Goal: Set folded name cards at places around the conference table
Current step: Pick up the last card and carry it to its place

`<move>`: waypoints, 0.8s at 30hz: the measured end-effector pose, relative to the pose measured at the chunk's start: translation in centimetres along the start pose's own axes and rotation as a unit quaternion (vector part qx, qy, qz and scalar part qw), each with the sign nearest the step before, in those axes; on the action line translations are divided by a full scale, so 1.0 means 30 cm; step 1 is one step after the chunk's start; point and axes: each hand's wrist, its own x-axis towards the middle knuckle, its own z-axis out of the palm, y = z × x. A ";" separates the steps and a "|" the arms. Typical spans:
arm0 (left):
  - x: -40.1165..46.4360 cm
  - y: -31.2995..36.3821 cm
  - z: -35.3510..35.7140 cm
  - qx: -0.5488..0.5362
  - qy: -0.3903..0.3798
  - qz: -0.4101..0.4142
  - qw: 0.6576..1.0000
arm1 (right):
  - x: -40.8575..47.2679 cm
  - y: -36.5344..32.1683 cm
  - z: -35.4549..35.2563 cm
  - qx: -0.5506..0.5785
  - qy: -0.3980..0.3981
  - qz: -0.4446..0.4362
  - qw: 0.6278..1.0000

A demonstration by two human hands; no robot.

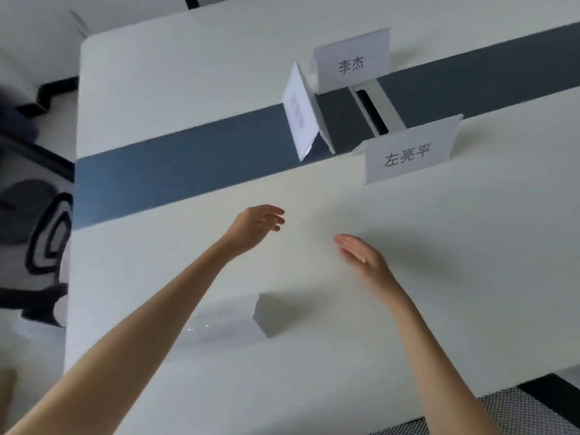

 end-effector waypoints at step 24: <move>-1.065 -0.587 -0.015 -0.304 0.290 -0.118 0.900 | -0.245 0.099 0.611 -0.204 -0.045 -0.039 0.977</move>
